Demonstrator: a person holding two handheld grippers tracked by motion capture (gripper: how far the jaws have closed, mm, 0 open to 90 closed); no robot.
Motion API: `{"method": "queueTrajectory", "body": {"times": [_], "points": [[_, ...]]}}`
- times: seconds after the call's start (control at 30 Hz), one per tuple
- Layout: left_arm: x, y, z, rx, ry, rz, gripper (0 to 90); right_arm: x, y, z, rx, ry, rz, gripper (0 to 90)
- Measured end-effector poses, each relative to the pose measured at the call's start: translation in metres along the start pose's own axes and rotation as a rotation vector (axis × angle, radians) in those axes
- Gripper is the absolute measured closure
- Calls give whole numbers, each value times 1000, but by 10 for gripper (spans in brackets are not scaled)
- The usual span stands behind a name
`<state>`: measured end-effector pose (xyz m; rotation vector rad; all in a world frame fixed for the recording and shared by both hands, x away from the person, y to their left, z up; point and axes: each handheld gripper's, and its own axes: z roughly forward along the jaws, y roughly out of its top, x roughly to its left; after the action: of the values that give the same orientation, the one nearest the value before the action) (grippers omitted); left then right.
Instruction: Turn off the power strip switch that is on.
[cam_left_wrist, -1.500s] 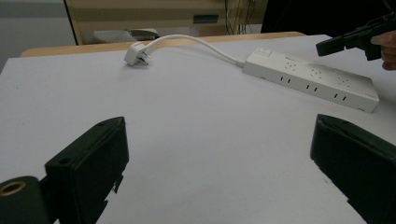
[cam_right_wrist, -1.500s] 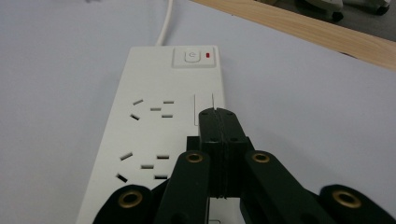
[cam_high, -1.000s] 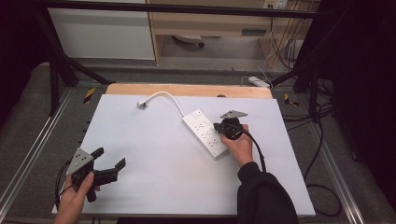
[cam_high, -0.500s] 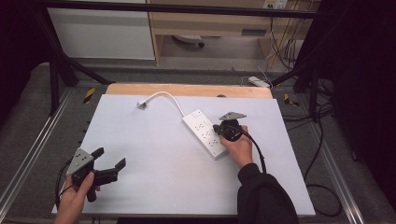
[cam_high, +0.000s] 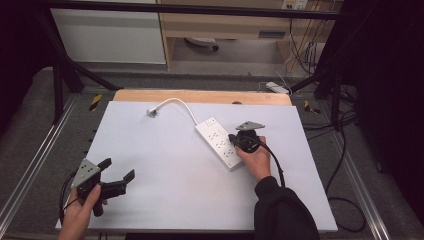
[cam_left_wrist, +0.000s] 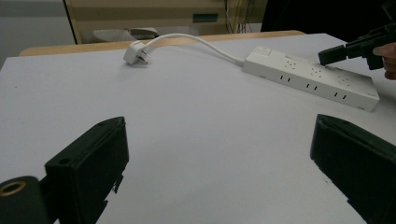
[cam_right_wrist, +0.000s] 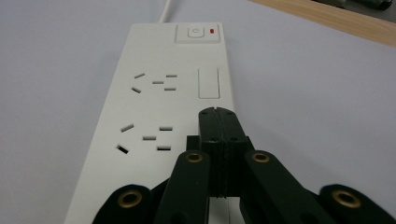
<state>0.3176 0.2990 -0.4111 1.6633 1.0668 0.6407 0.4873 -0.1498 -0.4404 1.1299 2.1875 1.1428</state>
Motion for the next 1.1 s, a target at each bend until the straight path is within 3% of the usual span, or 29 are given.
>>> {"method": "queueTrajectory", "body": {"times": [1.1], "points": [[0, 0, 0, 1, 1, 1, 43, 1, -5, 0, -34, -4, 11, 900]]}}
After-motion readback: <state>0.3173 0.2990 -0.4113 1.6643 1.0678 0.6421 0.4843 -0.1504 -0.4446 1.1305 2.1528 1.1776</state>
